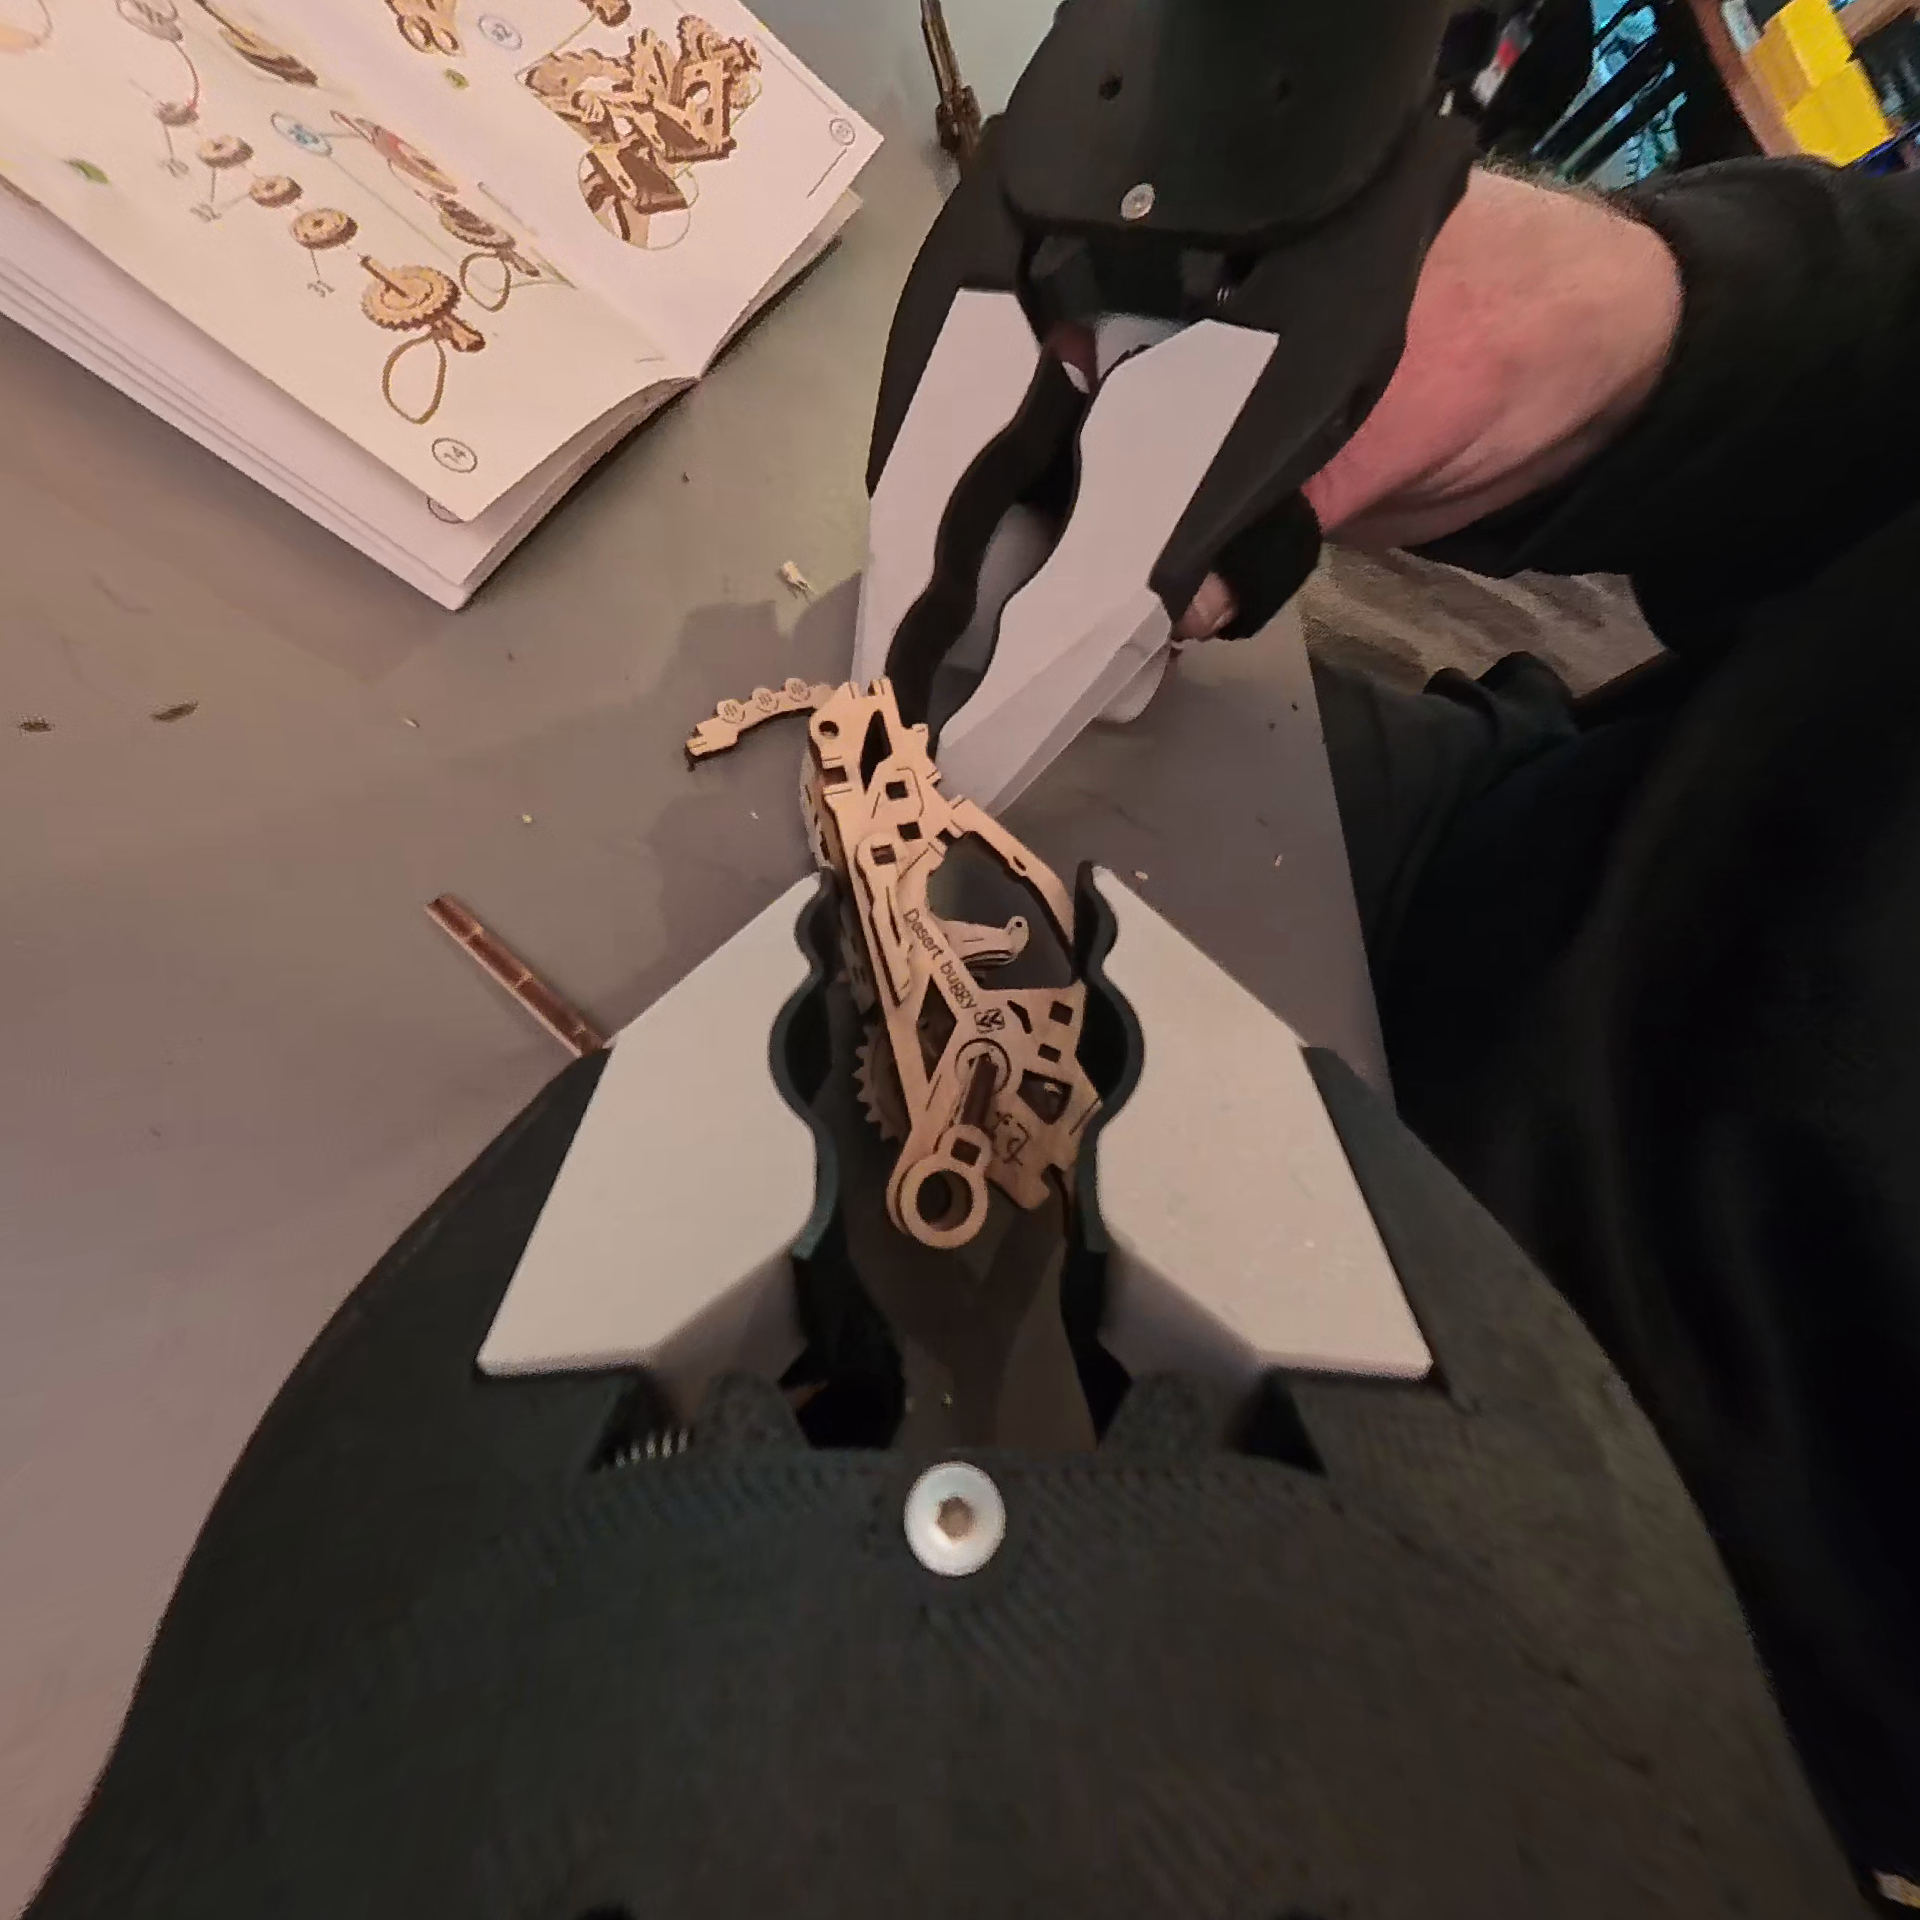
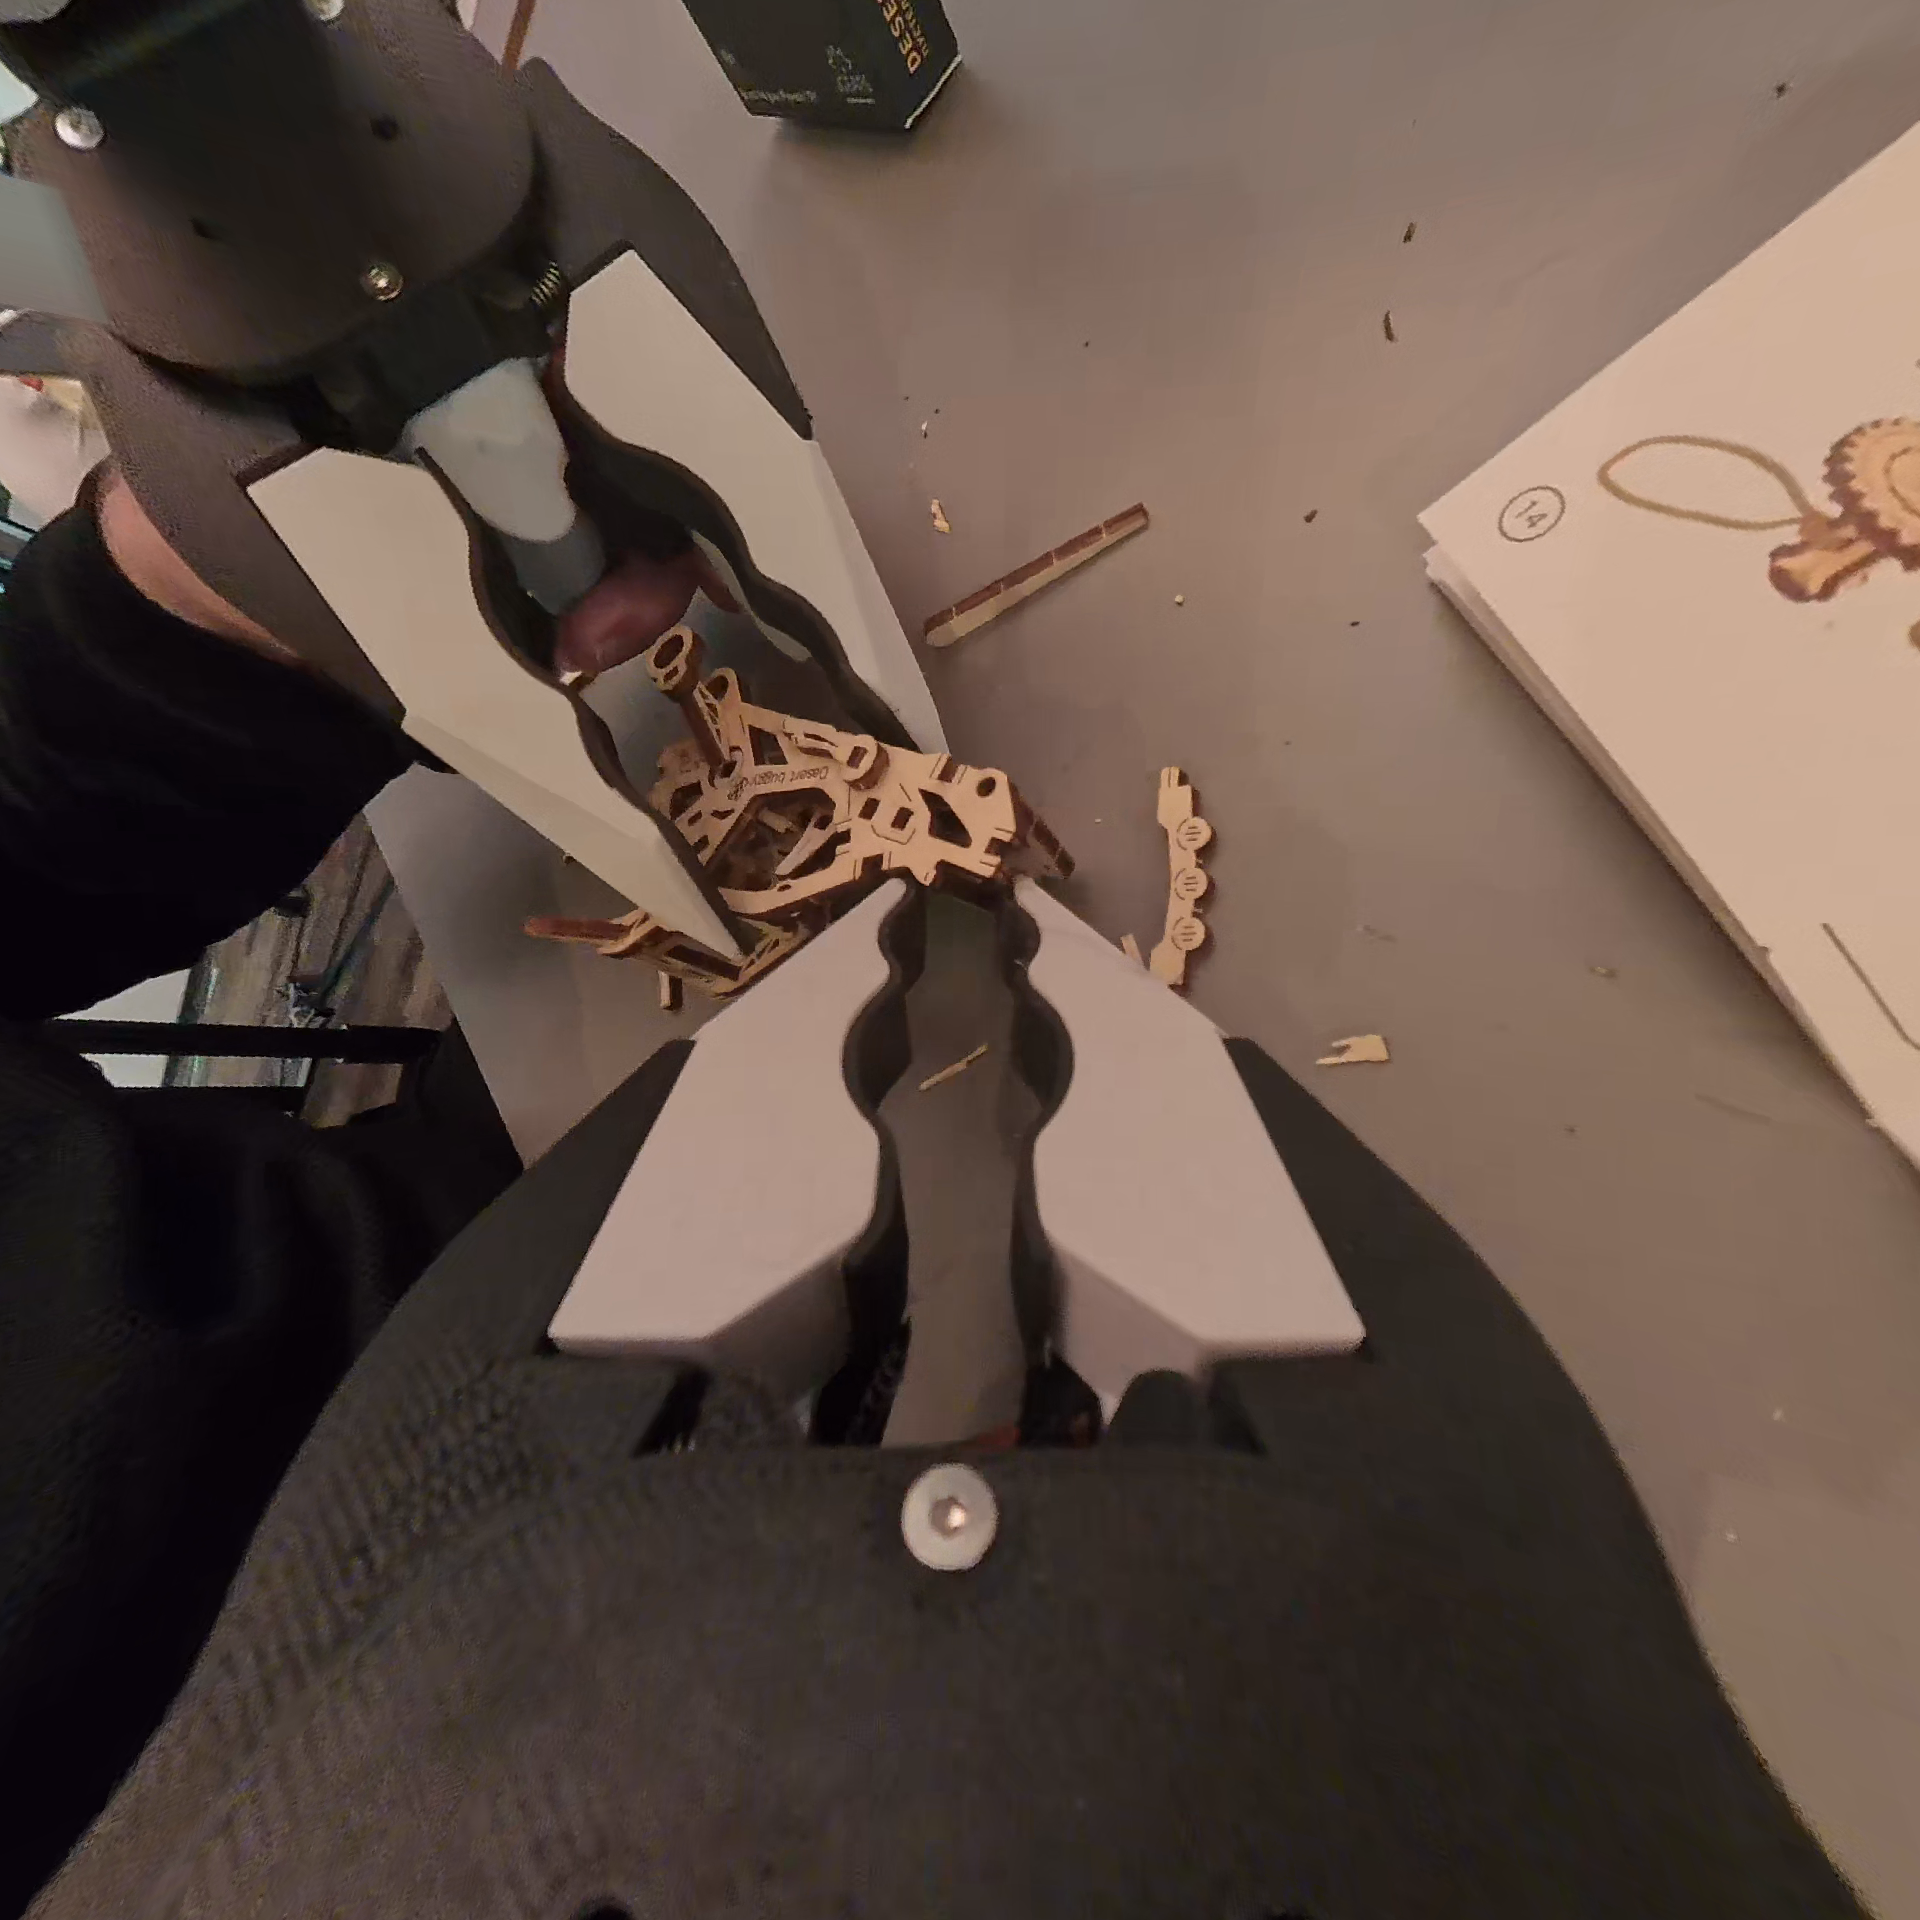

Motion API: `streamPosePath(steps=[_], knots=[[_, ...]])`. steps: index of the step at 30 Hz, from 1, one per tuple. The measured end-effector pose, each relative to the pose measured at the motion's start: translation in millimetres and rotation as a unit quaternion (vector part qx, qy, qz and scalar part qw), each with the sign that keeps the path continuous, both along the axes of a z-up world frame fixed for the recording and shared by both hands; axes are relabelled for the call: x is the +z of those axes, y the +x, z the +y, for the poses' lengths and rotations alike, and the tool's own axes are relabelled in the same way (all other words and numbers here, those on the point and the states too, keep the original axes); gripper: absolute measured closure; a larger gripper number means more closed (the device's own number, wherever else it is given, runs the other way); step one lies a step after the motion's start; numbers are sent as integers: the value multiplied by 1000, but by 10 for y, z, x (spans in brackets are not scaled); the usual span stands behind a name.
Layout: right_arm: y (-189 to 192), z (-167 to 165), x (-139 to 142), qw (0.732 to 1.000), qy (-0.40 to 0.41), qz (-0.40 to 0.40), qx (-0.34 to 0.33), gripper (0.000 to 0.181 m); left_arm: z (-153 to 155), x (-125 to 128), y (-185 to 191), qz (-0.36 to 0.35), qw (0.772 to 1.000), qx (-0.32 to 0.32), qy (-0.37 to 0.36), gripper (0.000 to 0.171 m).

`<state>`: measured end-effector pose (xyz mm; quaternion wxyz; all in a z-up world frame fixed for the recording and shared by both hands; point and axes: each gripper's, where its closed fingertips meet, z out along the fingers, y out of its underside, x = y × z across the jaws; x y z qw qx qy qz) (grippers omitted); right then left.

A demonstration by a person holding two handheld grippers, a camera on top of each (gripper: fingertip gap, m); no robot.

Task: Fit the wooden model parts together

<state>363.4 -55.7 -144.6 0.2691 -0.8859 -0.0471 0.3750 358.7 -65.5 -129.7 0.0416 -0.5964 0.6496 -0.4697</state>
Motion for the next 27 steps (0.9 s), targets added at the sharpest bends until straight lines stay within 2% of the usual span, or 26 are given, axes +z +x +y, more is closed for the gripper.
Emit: streamPosePath(steps=[5, 11, 21, 27], knots=[[7, 7, -3, 999, -18, 33, -6, 171, 13, -8, 19, -9, 999, 3, 37, 128], [6, 37, 1, 996, -43, 79, -4, 169, 48, -4, 30, -21, 1000, 8, 22, 128], [11, 167, 22, 997, -36, 64, 16, 170, 180, 44, 23, -12, 987, 28, -157, 126], [42, 240, 63, 998, -23, 54, 22, 170, 211, 30, 31, 3, 984, 29, -174, 127]])
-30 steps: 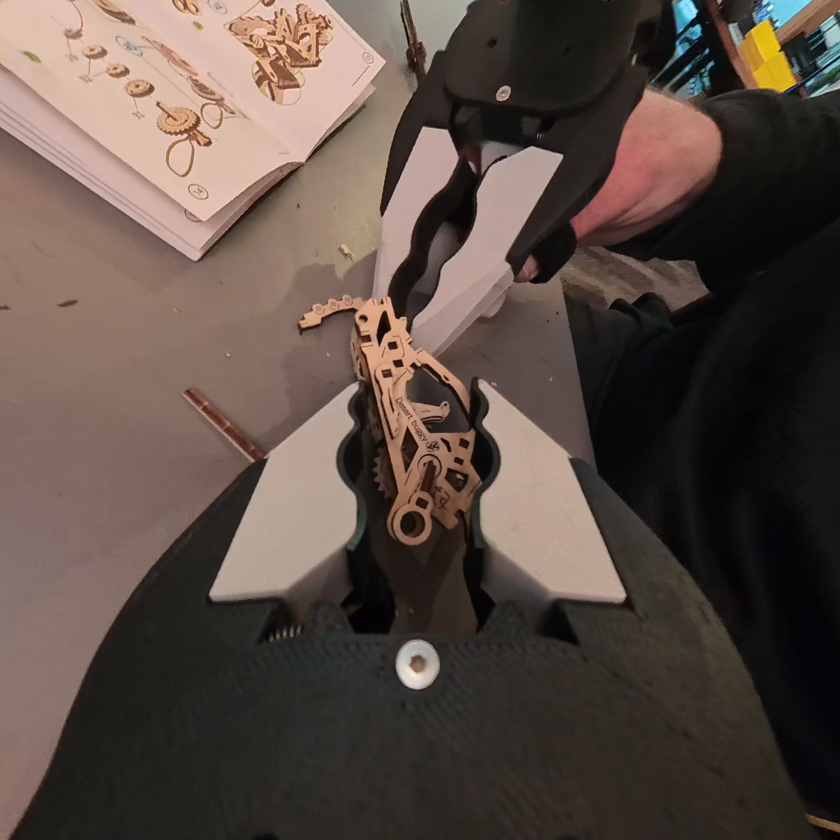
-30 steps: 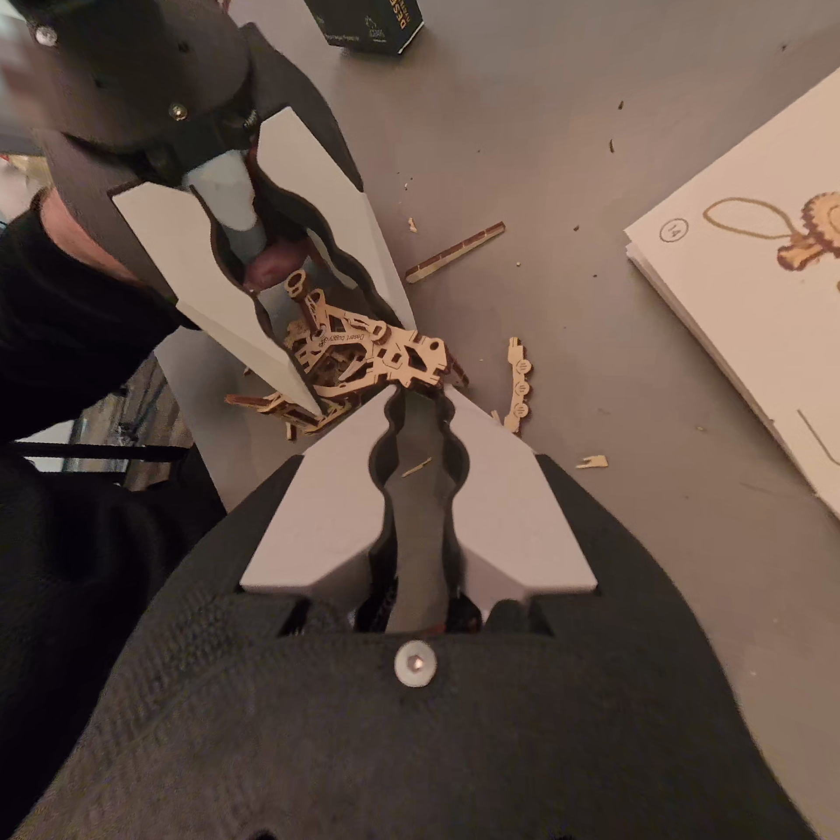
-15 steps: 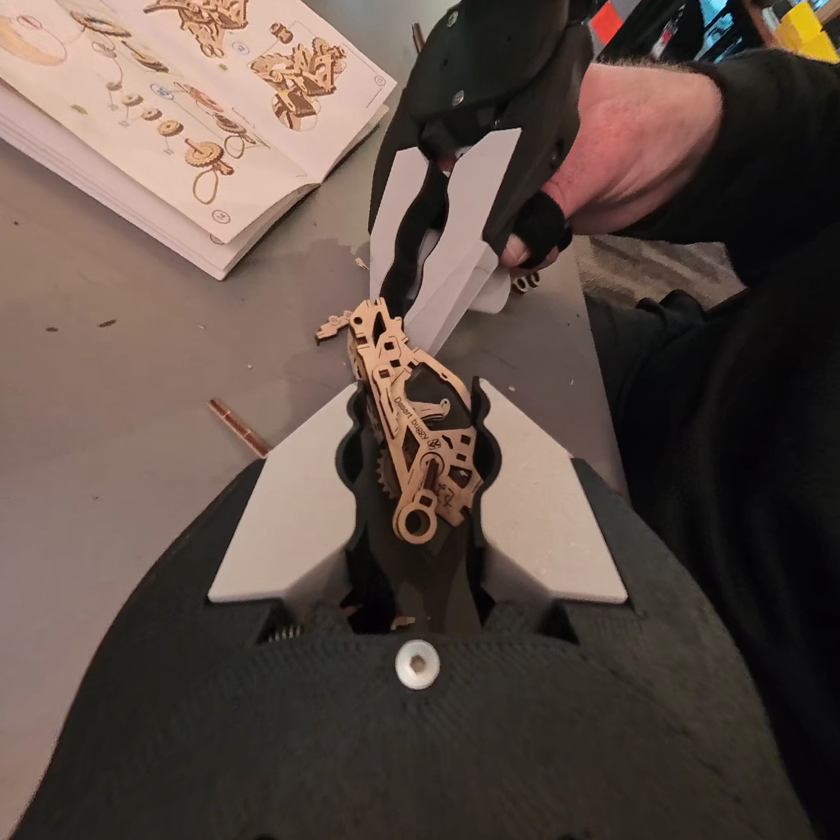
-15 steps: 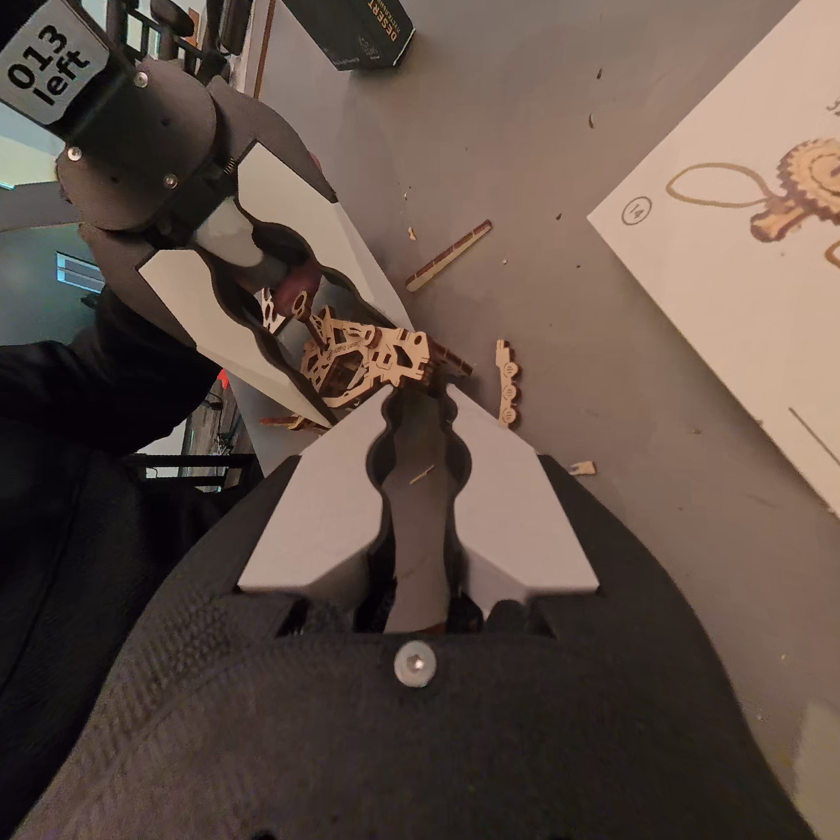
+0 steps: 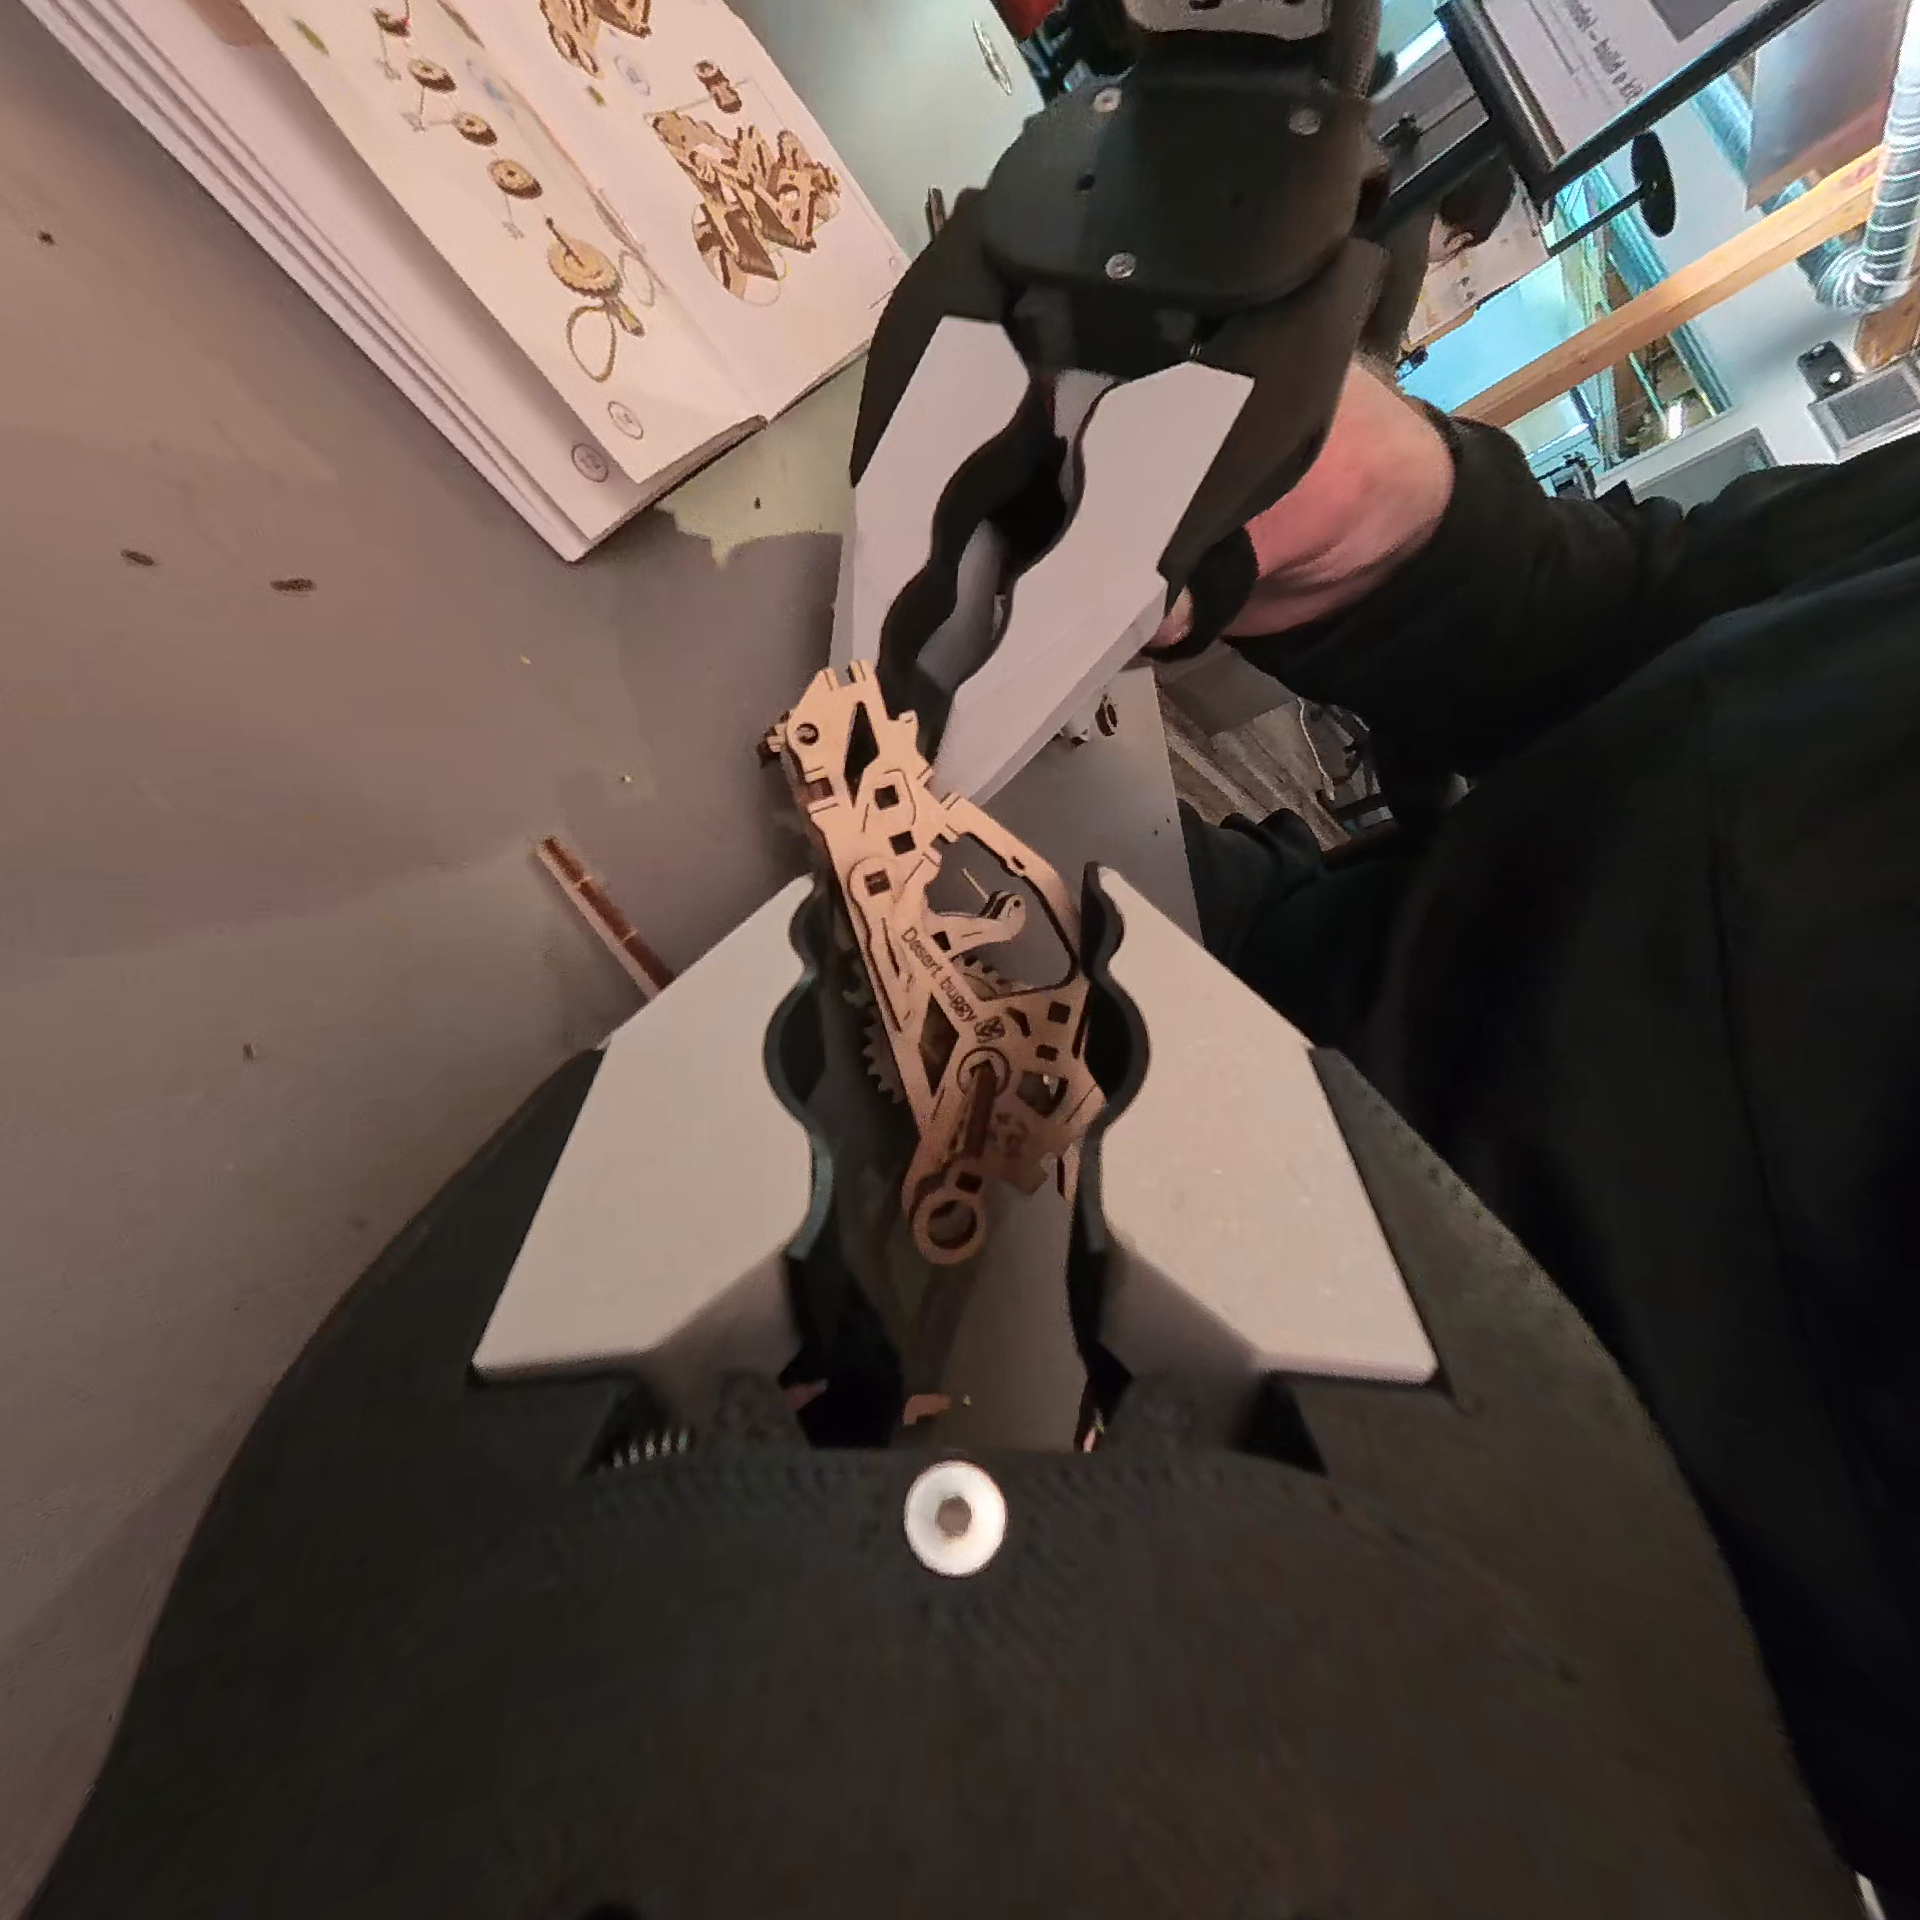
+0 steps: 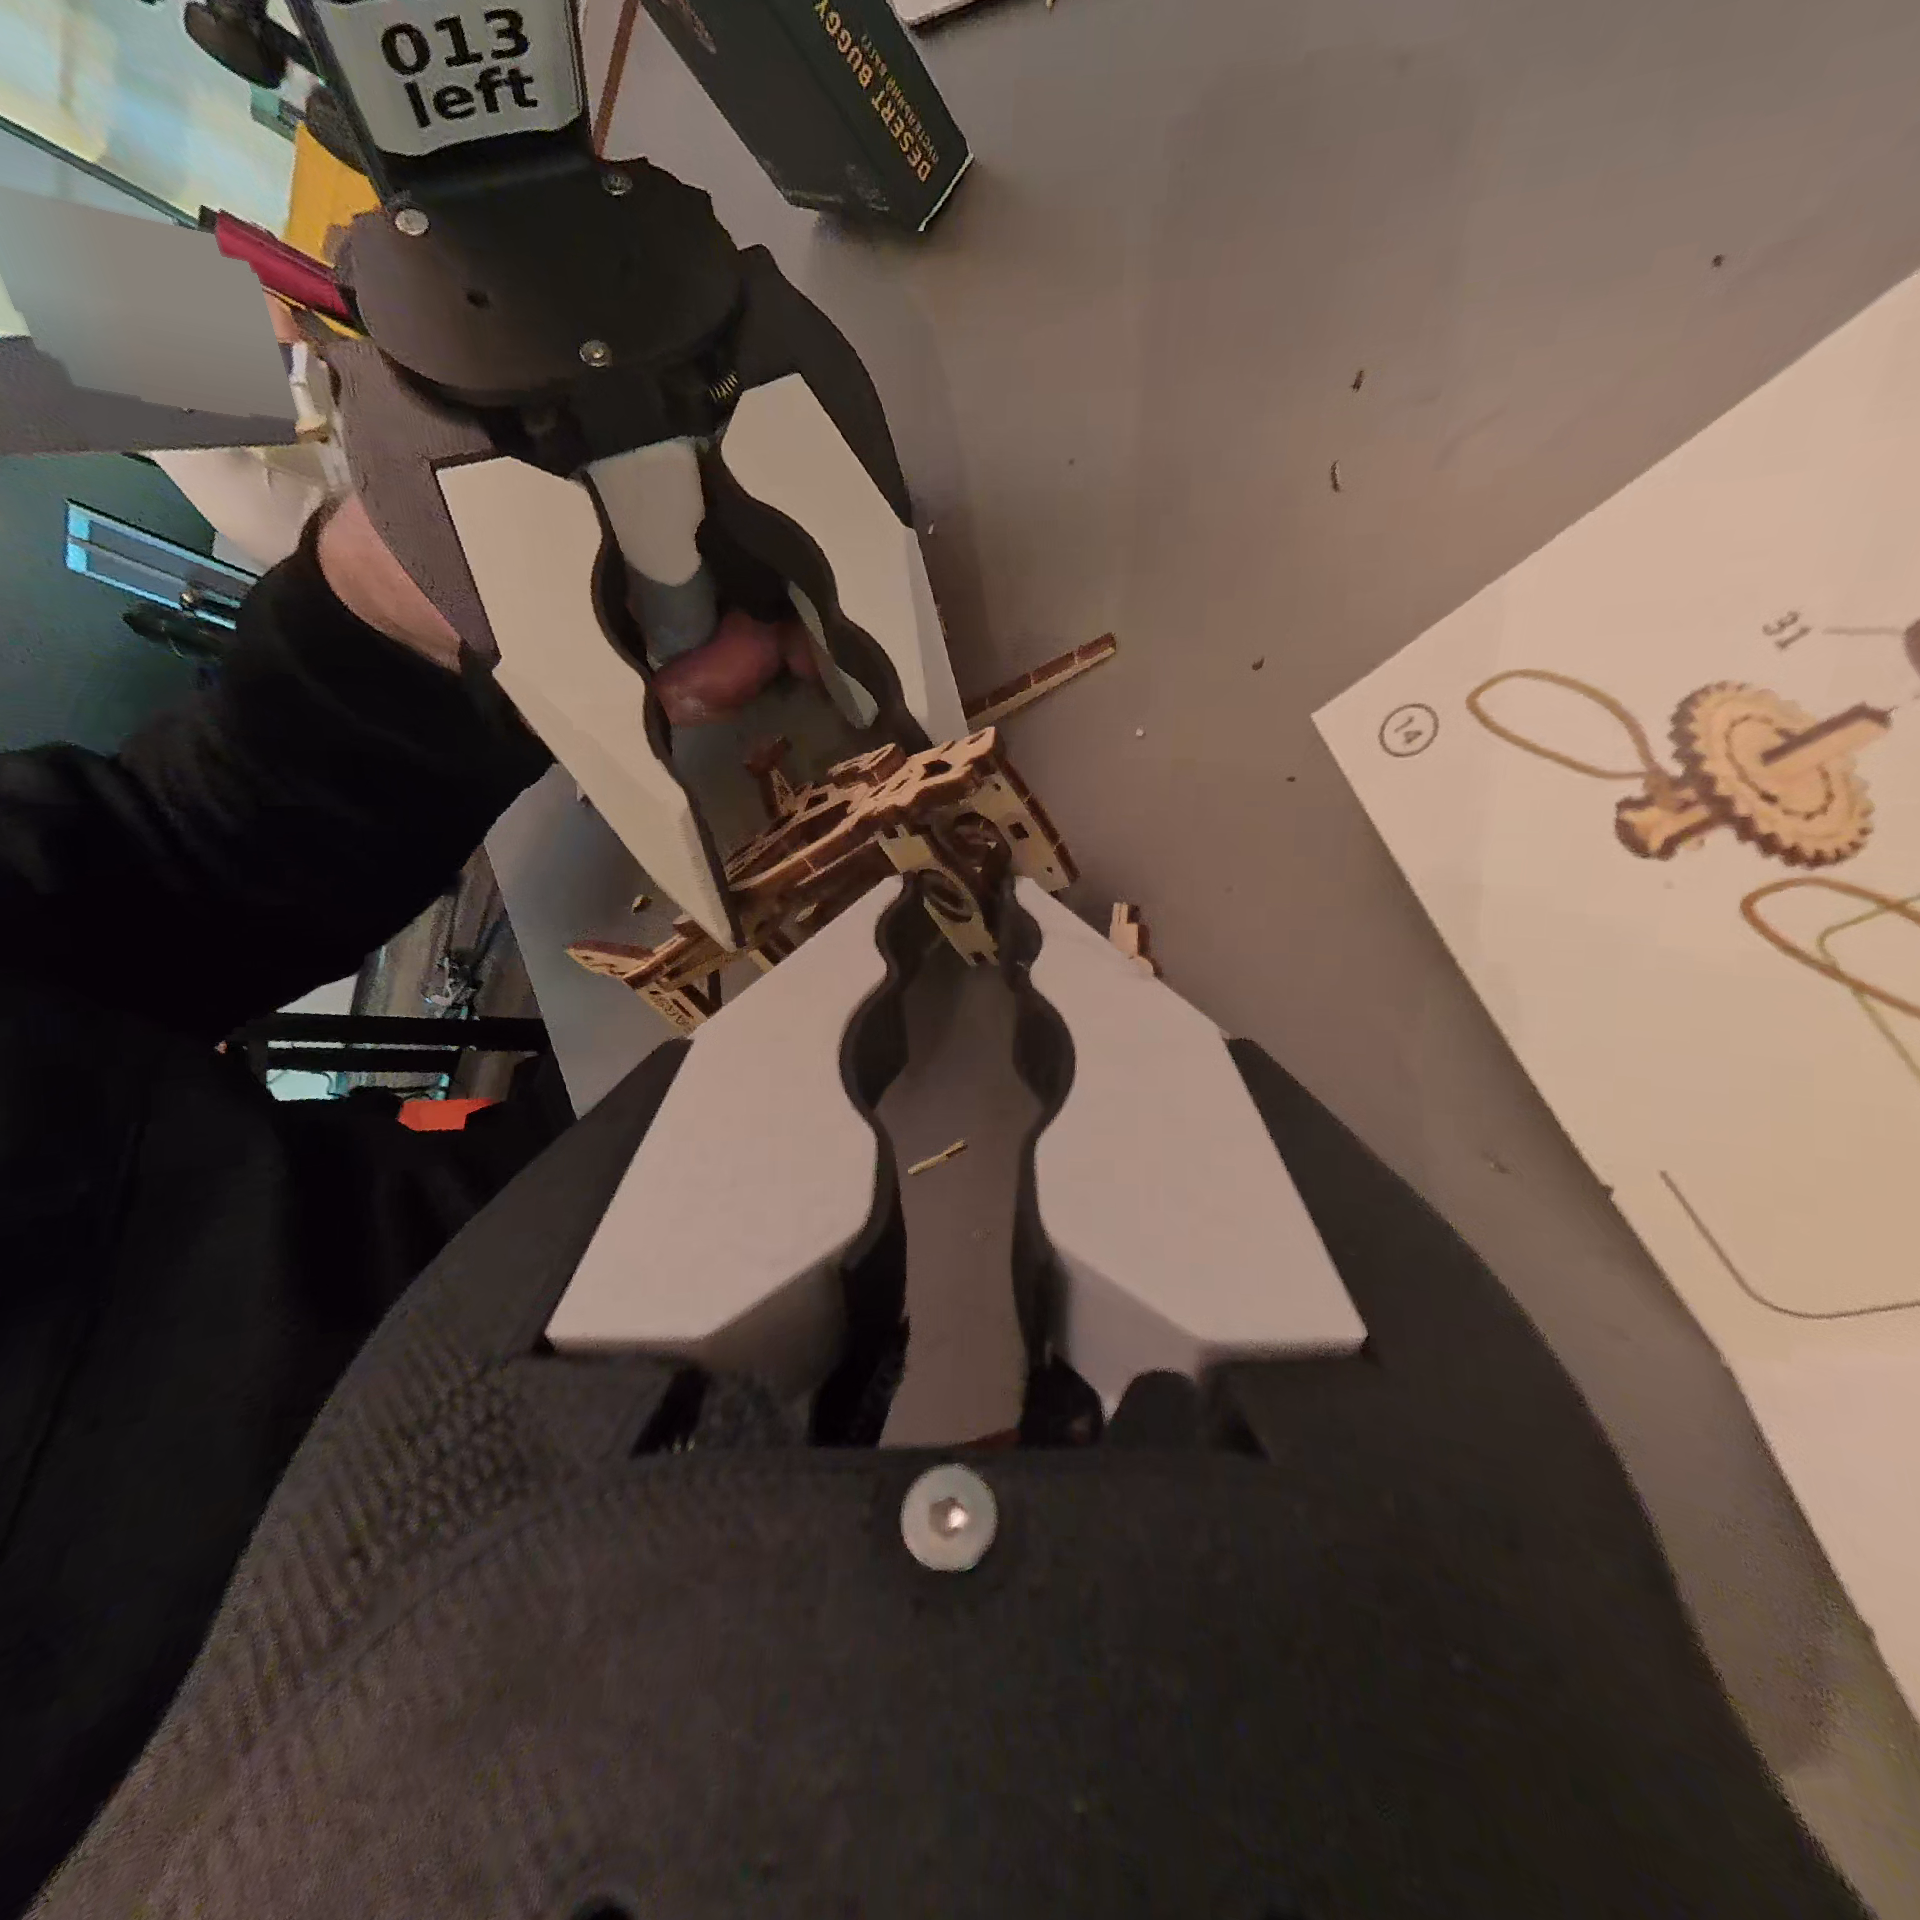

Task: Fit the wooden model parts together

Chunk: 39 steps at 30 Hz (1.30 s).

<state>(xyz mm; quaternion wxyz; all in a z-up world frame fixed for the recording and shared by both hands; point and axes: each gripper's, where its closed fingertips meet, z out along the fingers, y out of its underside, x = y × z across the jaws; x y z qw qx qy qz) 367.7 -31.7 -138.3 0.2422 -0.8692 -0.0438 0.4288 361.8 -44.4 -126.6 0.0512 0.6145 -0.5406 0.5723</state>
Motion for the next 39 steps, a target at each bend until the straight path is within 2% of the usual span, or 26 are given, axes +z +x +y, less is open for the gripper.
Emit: streamPosePath(steps=[6, 11, 18, 22, 26, 28, 33, 36, 39], knots=[[36, -14, 43, 997, 56, -59, 16, 166, 15, -4, 12, 7, 1000, 2, -15, 128], [84, -16, 87, 979, 134, -148, 38, 170, 40, -5, 21, 15, 999, 4, -33, 129], [39, -103, 23, 931, 230, -266, 99, 164, 72, -13, 15, 25, 999, 7, -47, 129], [45, -23, 44, 889, 291, -338, 105, 163, 90, -16, 25, 31, 998, 9, -61, 129], [70, 30, -14, 848, 317, -407, 123, 171, 98, -19, 31, 34, 997, 12, -66, 130], [68, 45, -29, 837, 327, -421, 125, 171, 105, -22, 33, 35, 997, 14, -67, 129], [64, 63, -30, 821, 341, -440, 127, 171, 103, -25, 32, 37, 997, 14, -71, 128], [69, 71, -30, 828, 336, -431, 123, 171, 115, -23, 35, 37, 996, 18, -74, 129], [81, 71, -25, 837, 330, -420, 120, 161, 124, -20, 38, 36, 996, 20, -77, 130]])
